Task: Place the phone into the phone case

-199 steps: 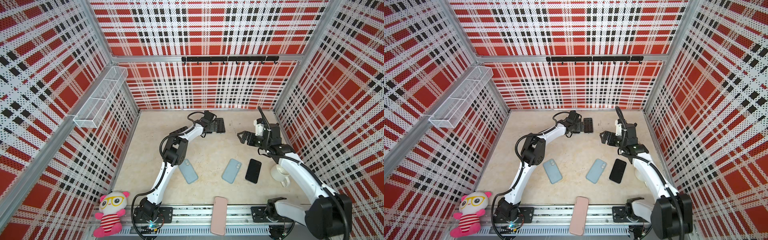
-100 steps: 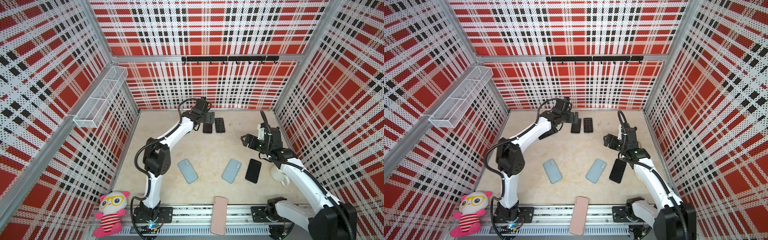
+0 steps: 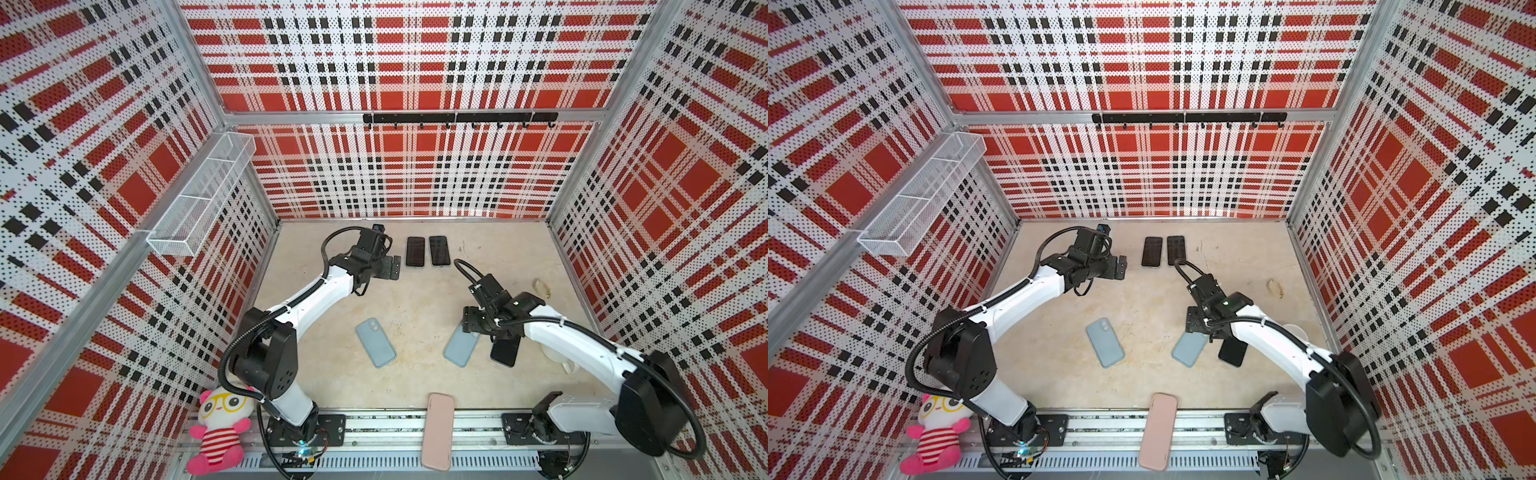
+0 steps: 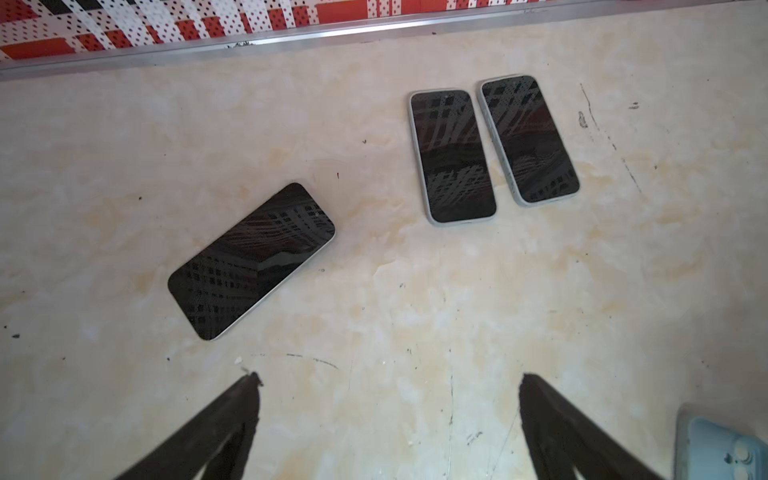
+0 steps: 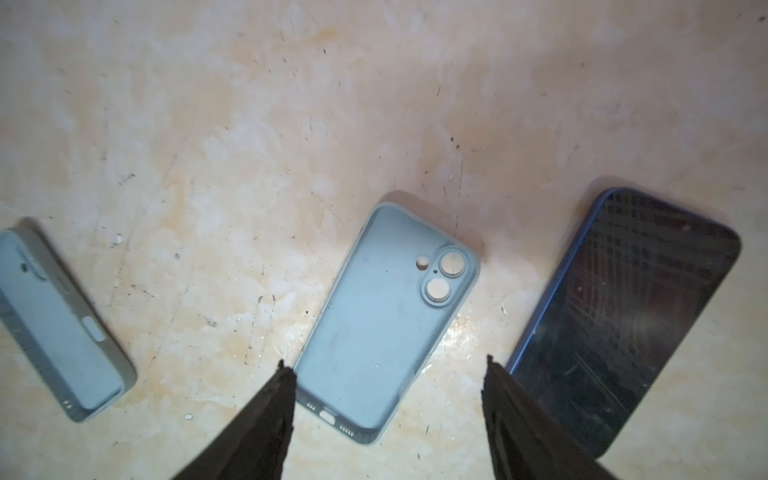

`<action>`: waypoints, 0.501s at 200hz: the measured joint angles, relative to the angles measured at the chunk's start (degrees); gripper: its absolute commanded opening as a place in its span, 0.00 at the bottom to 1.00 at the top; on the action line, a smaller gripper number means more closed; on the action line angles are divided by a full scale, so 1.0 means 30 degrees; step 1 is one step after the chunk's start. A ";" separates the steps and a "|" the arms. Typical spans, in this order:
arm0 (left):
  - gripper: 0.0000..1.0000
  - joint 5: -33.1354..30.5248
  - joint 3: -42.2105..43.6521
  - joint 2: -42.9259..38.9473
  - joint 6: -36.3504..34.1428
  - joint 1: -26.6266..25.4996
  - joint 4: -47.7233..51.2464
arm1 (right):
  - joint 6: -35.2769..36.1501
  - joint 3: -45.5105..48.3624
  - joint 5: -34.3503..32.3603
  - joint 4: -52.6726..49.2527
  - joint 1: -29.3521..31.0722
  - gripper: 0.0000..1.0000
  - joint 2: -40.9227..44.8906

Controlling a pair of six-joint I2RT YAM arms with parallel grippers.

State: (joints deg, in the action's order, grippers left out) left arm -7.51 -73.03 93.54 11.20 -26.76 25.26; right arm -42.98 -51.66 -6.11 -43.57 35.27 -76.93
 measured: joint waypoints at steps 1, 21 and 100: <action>0.99 -0.0007 0.0022 -0.0015 -0.0007 0.0007 -0.0007 | -0.0044 -0.0029 -0.0015 0.0022 0.0066 0.71 -0.0095; 0.99 -0.0117 0.0291 -0.0095 -0.0146 0.0153 -0.0466 | -0.0721 -0.0663 -0.0197 0.0058 0.0940 0.70 -0.1413; 1.00 0.0488 0.0342 -0.0780 -0.0204 0.0583 -0.1035 | -0.2025 -0.1967 -0.0335 0.1020 0.2091 0.68 -0.4736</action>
State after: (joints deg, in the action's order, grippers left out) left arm -6.04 -72.01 91.20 10.59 -25.02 22.15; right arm -49.06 -57.56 -7.11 -40.51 41.54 -91.13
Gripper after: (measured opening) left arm 0.995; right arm 0.690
